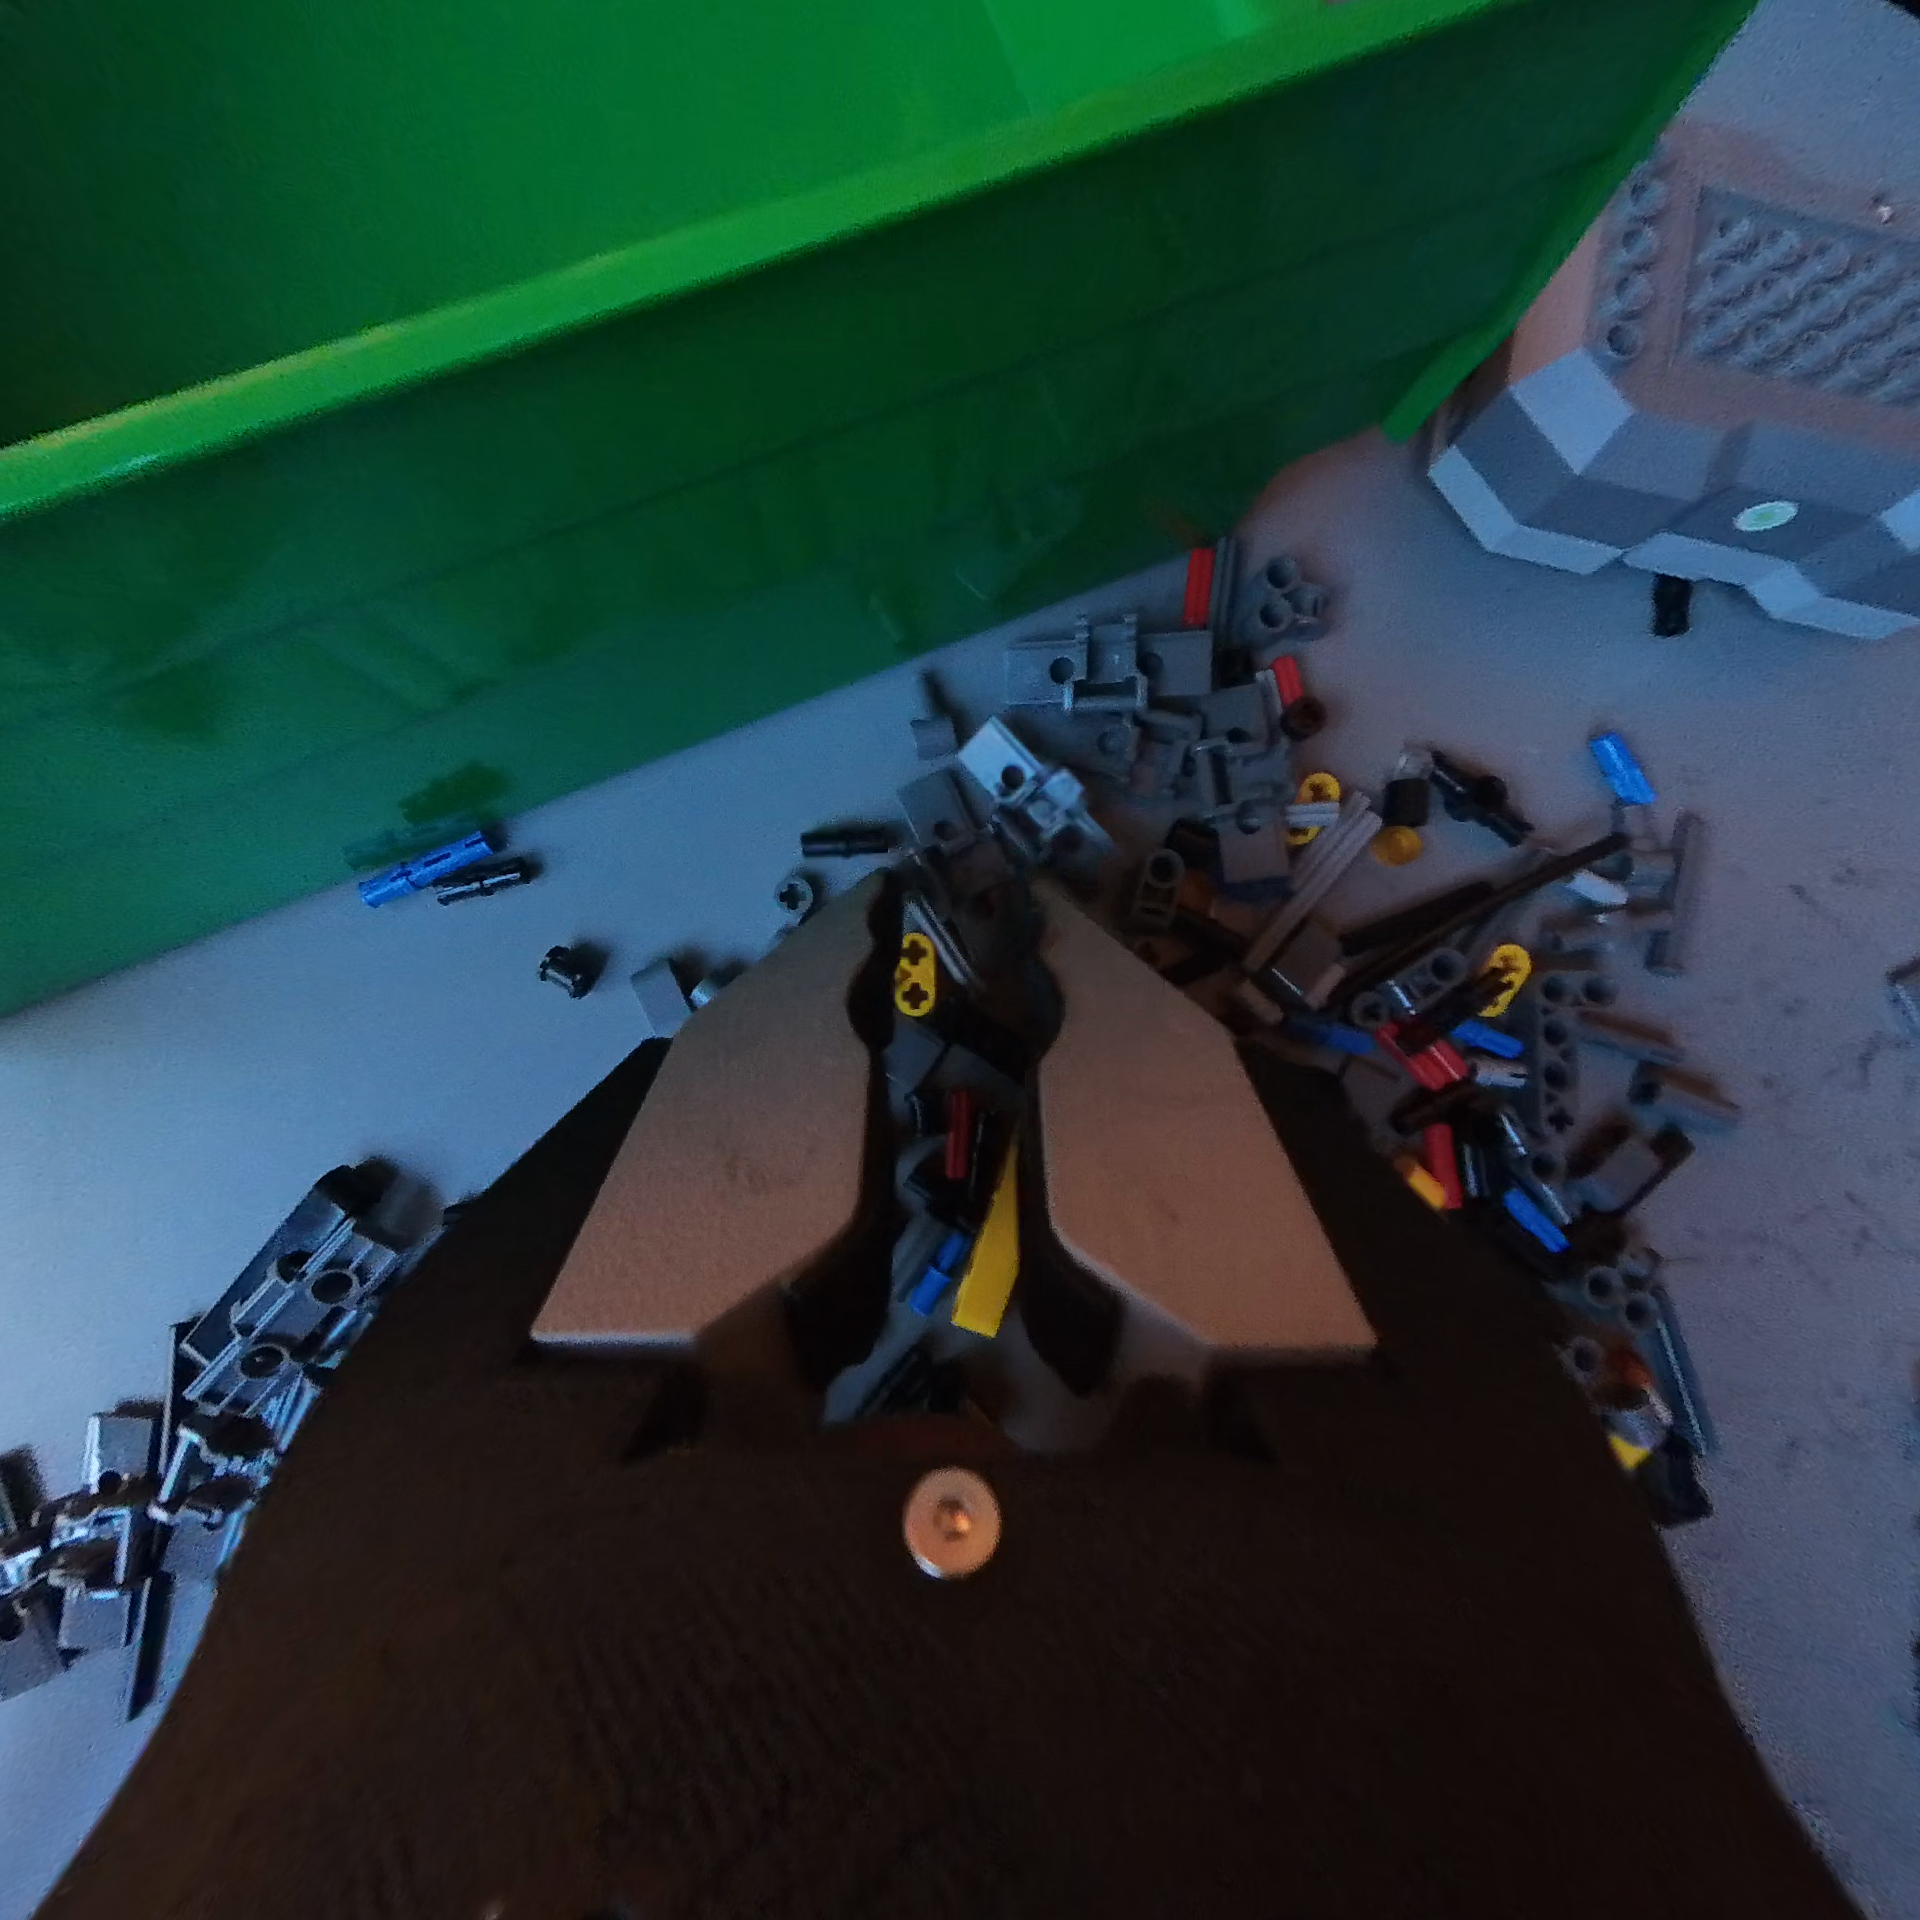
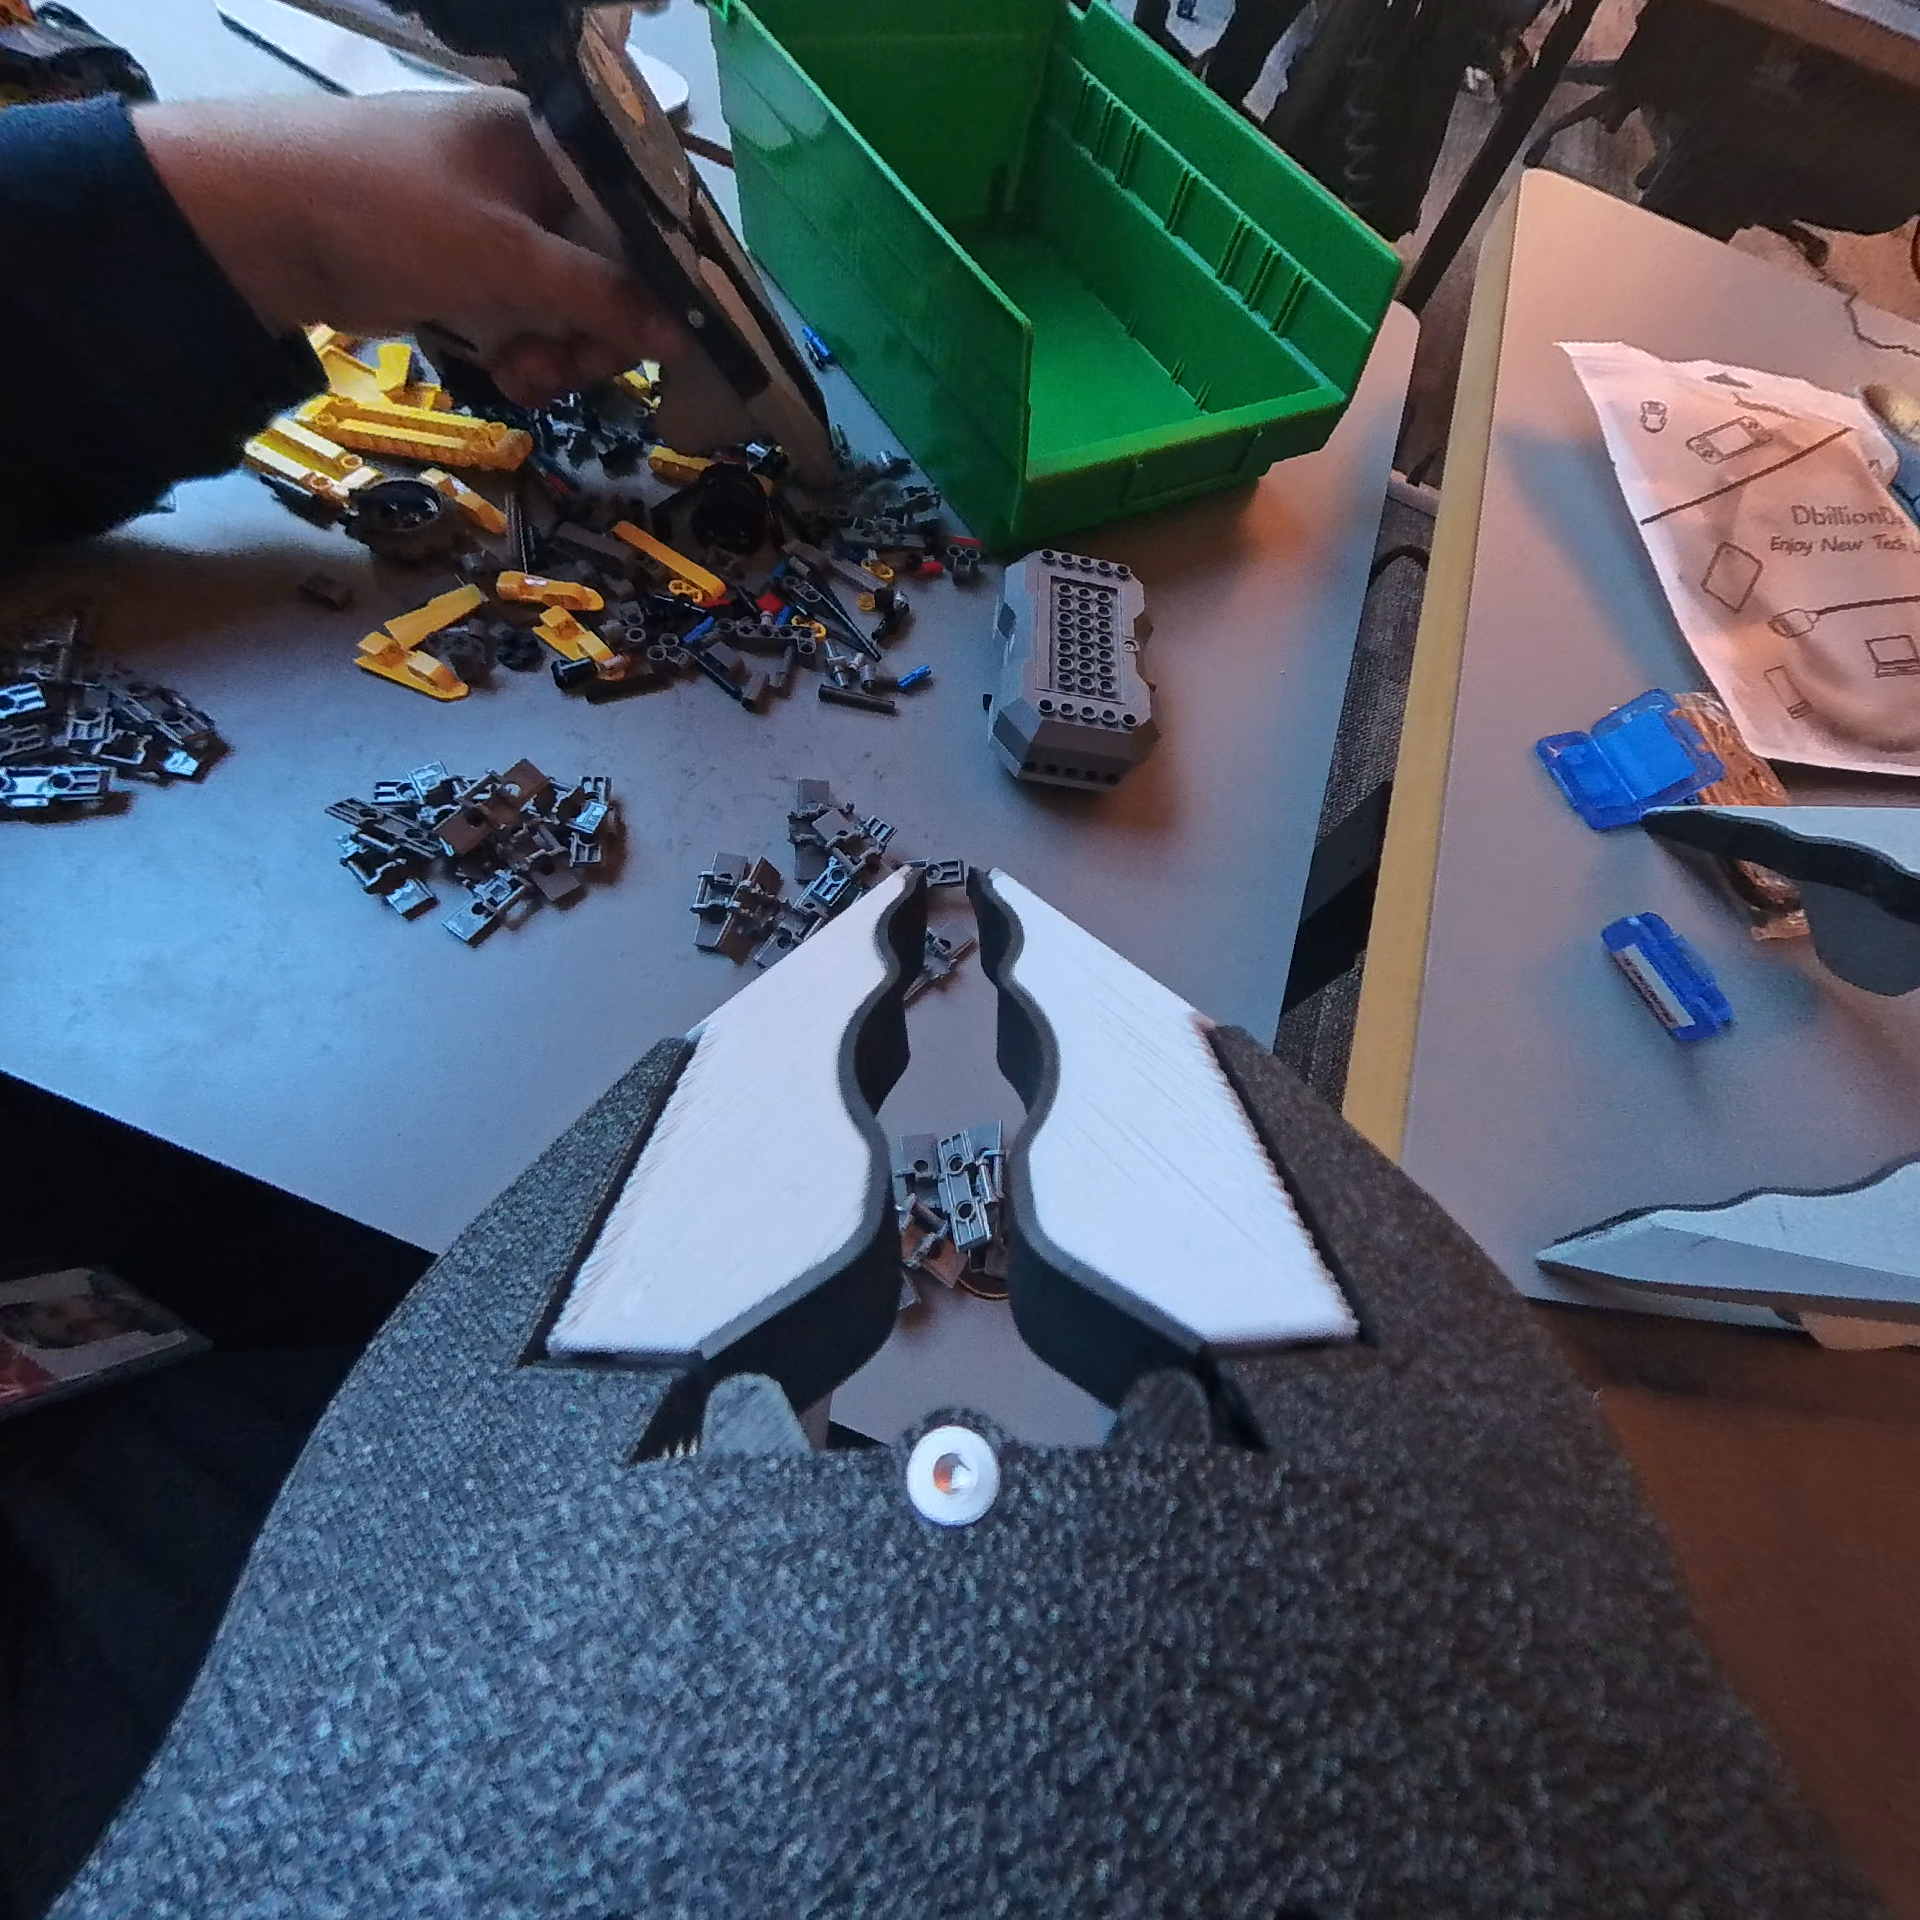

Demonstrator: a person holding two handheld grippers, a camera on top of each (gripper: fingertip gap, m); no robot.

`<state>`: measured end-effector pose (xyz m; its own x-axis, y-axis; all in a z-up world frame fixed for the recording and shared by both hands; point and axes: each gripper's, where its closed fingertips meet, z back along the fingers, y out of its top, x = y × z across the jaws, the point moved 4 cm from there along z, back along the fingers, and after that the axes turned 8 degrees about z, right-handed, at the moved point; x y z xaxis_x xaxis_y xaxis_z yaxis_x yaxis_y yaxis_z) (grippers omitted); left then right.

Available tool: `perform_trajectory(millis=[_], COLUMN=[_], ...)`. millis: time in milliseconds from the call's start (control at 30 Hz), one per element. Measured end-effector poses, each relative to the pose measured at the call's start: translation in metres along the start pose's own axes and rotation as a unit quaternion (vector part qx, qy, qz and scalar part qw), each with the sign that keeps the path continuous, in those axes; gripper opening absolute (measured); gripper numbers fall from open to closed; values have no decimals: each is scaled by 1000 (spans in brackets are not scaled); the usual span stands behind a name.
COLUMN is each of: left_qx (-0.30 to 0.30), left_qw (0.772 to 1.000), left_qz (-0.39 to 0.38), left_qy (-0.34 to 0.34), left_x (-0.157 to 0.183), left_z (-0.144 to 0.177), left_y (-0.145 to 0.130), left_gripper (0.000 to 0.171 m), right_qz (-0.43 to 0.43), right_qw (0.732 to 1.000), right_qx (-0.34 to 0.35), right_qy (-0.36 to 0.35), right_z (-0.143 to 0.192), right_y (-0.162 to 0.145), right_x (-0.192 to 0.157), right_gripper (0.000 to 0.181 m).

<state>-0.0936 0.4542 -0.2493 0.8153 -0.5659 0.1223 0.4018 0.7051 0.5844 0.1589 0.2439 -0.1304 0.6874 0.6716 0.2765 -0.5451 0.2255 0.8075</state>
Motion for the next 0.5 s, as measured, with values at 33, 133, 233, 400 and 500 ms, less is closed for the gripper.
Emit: perform_trajectory(millis=[33, 133, 233, 400, 500], left_qx=[-2, -5, -6, -3, 31], left_qw=[1000, 1000, 1000, 1000, 998], left_qz=[-4, -10, -14, -27, -40], left_qy=[-1, -1, -2, -2, -23], left_x=[1, 2, 2, 0, 5], left_z=[0, 0, 0, 11, 32], left_y=[0, -1, -1, 2, 14], left_gripper=[13, 5, 5, 5, 4], right_qz=[0, 1, 1, 1, -10], right_qw=[1000, 1000, 1000, 1000, 1000], right_qx=[1, 2, 2, -2, -1], right_qy=[-1, -2, -2, -1, 8], right_z=[1, 2, 1, 1, -1], right_y=[0, 1, 1, -1, -3], right_x=[0, 0, 1, 1, 1], right_gripper=[8, 8, 8, 8, 9])
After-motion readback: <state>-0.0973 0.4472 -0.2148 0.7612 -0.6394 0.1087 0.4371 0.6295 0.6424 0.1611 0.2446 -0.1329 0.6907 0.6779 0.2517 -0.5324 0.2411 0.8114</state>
